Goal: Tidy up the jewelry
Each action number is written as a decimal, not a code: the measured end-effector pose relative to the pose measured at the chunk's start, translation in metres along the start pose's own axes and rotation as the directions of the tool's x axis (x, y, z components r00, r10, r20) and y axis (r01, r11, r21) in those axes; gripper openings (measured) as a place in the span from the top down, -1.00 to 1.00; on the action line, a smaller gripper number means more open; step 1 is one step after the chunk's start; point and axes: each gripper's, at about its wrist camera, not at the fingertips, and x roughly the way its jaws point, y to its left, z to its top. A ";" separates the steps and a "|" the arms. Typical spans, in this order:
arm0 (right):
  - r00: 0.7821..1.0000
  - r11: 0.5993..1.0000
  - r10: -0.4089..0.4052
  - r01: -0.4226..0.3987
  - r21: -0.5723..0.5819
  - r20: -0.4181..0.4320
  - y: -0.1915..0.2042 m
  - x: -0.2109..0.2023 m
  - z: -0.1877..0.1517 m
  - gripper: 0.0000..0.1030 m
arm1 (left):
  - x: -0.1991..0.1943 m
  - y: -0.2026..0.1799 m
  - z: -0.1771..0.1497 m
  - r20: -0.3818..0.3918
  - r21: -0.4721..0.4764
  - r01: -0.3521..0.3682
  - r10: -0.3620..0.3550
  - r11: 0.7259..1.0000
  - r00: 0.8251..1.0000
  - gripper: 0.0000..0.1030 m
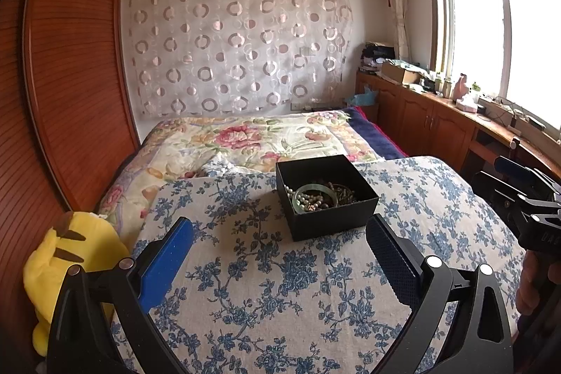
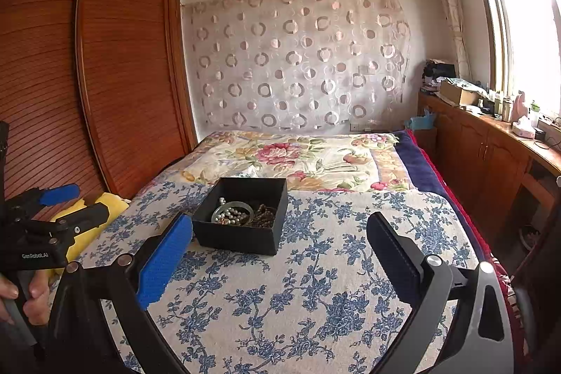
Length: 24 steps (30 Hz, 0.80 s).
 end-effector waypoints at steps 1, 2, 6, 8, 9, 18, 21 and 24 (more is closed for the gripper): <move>1.000 1.000 0.000 0.000 0.000 0.000 0.000 0.000 0.000 -0.95 | -0.001 0.001 0.000 0.000 -0.001 0.001 -0.001 1.000 1.000 -0.85; 1.000 1.000 0.000 0.000 0.000 0.000 0.000 0.000 -0.001 -0.95 | -0.001 0.001 0.000 0.000 -0.001 0.001 -0.001 1.000 1.000 -0.85; 1.000 1.000 0.001 -0.001 0.000 0.001 0.000 0.000 0.000 -0.95 | -0.001 0.001 0.000 0.000 -0.004 0.001 -0.001 1.000 1.000 -0.85; 1.000 1.000 0.000 0.000 0.000 0.001 0.000 0.000 0.000 -0.95 | -0.001 0.001 0.000 0.001 -0.002 0.001 -0.001 1.000 1.000 -0.85; 1.000 1.000 0.000 0.000 0.000 0.001 0.000 0.000 0.000 -0.95 | -0.001 0.002 0.000 0.001 -0.001 0.000 0.000 1.000 1.000 -0.85; 1.000 1.000 0.001 -0.001 0.000 0.002 0.000 0.000 -0.001 -0.95 | -0.002 0.001 0.000 0.002 -0.001 -0.001 0.001 1.000 1.000 -0.85; 1.000 1.000 0.001 -0.001 0.000 0.001 0.000 0.000 -0.001 -0.95 | -0.002 0.002 0.000 0.002 -0.002 0.000 0.000 1.000 1.000 -0.85; 1.000 1.000 0.001 -0.001 0.000 0.001 0.000 0.000 -0.001 -0.95 | -0.002 0.002 0.000 0.002 -0.001 -0.001 0.001 1.000 1.000 -0.85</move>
